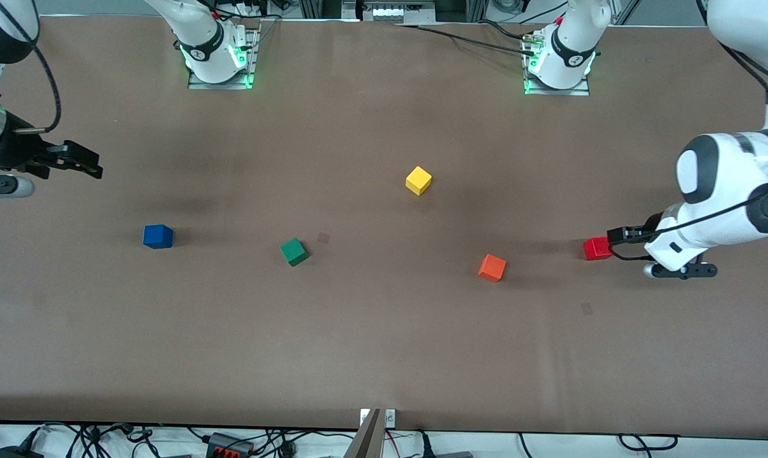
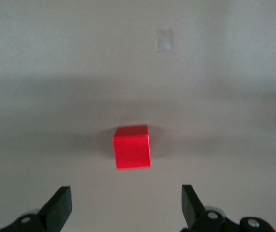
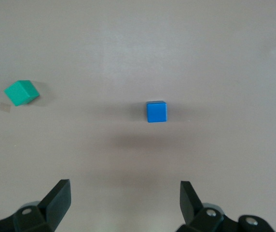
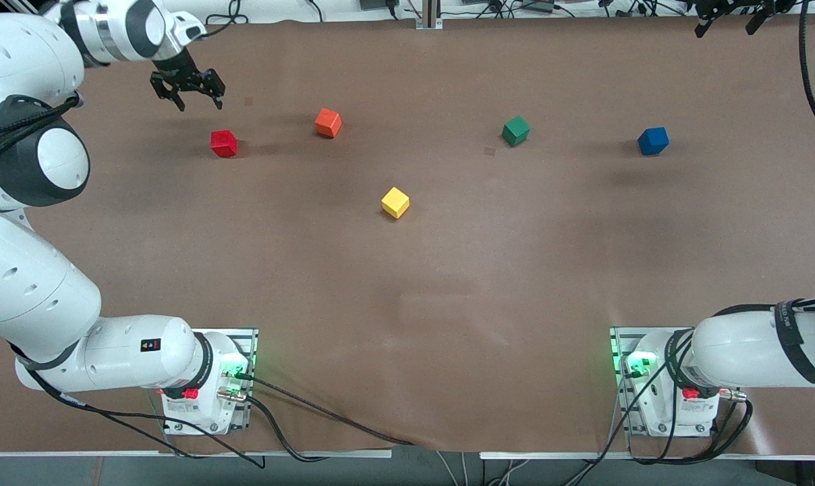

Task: Pass red block to right arm, stack on blue
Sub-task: 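Lower the left gripper onto the red cube while the right gripper advances, then close the left gripper on the red cube and lift it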

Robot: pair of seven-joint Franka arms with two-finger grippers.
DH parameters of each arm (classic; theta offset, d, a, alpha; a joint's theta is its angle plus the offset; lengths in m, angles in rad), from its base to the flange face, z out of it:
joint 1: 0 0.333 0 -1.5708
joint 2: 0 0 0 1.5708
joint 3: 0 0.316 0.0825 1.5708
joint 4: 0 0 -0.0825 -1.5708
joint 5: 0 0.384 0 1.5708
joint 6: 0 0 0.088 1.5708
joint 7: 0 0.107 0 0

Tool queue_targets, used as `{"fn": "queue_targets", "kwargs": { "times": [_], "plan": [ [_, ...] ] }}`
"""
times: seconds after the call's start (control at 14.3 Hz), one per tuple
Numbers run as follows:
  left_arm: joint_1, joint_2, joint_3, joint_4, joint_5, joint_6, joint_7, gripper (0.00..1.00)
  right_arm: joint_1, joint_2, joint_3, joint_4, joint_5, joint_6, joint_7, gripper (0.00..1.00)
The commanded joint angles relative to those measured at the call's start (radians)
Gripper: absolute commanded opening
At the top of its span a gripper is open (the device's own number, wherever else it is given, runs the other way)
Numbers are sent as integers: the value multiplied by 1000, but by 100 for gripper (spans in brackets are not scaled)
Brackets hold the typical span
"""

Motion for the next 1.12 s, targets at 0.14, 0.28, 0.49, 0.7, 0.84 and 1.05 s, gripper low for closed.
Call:
{"fn": "queue_targets", "kwargs": {
  "times": [0.14, 0.28, 0.49, 0.7, 0.84, 1.05],
  "plan": [
    [12, -4, 0, -147, -4, 226, 20, 100, 2, 15, -8, -7, 145, -55, 5, 100],
    [20, 19, 0, -201, -4, 321, 20, 100, -1, 42, -9, -4, 228, -44, -3, 100],
    [18, 48, -1, -287, -4, 490, 20, 99, -8, 80, -9, -2, 320, -50, -9, 100],
    [20, 65, -1, -287, -4, 509, 27, 86, -24, 102, -9, 7, 446, -55, -12, 100],
    [18, 68, -1, -286, -4, 509, 34, 51, -24, 128, -9, 12, 460, -64, -15, 100],
    [20, 72, -1, -272, -4, 509, 38, 30, -22, 151, -5, 12, 465, -63, -12, 100]
  ]
}}
